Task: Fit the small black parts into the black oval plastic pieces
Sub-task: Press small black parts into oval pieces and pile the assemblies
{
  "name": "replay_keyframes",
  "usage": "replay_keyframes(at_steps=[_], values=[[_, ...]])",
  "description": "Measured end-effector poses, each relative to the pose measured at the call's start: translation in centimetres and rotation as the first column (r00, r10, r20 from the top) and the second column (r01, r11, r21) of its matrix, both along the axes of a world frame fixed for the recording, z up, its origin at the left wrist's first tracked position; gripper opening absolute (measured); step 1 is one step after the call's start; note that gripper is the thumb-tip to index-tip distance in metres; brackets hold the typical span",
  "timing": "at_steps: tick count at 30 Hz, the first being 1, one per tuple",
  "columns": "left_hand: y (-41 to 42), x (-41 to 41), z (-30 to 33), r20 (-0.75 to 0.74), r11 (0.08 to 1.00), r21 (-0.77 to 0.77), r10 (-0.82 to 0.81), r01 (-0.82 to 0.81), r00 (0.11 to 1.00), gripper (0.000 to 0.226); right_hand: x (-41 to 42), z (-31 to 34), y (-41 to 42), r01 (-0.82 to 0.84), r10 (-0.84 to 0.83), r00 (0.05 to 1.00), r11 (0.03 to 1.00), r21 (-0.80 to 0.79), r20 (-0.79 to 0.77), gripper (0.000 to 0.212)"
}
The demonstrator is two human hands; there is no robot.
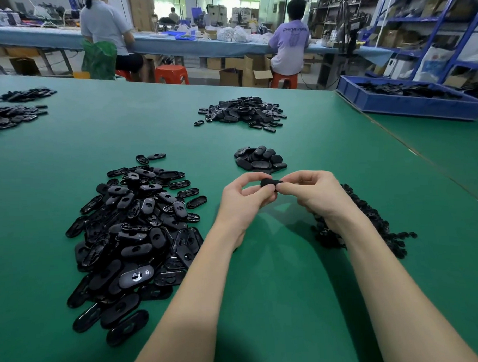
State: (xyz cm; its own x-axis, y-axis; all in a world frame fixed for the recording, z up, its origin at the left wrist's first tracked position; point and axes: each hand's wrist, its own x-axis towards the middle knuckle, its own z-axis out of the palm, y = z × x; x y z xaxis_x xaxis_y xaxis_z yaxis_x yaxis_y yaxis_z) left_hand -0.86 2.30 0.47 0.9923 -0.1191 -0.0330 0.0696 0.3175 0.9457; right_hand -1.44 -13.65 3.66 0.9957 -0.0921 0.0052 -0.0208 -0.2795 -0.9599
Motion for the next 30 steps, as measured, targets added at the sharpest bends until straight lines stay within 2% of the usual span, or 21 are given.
replay_keyframes(at_steps=[7, 12, 19, 21, 24, 27, 30], values=[[0.2, 0.0, -0.1, -0.012, 0.999, -0.031, -0.041, 0.04, 0.999, 0.013, -0.1, -0.2, 0.0, -0.041, 0.041, 0.999, 0.999, 0.017, 0.007, 0.015], [0.1, -0.1, 0.1, 0.025, 0.998, 0.018, -0.054, 0.053, 0.998, 0.012, -0.2, -0.8, 0.1, -0.039, 0.04, 0.995, 0.999, -0.011, 0.092, 0.02], [-0.3, 0.0, -0.1, 0.088, 0.987, 0.157, -0.001, -0.013, 0.996, 0.012, -0.1, -1.2, 0.4, -0.009, 0.005, 0.995, 0.999, 0.033, 0.103, 0.024], [-0.4, -0.1, 0.0, 0.089, 0.992, 0.128, -0.001, -0.01, 0.996, 0.012, 0.0, -1.1, 0.5, -0.004, -0.003, 0.995, 0.997, 0.072, 0.1, 0.023], [0.3, 0.1, 0.4, 0.144, 0.992, 0.128, -0.015, -0.004, 0.989, 0.017, 0.1, -0.9, 0.6, -0.011, -0.005, 0.997, 0.977, 0.212, 0.077, 0.016], [1.0, 0.7, 0.7, 0.253, 0.956, 0.281, 0.007, -0.08, 0.968, 0.019, 0.2, -0.7, 1.3, 0.052, -0.075, 0.995, 0.954, 0.296, 0.065, 0.011], [1.3, 2.0, 0.8, 0.395, 0.82, 0.485, 0.106, -0.305, 0.913, 0.013, 0.7, -1.2, 3.1, 0.222, -0.249, 0.965, 0.944, 0.245, 0.087, 0.008]])
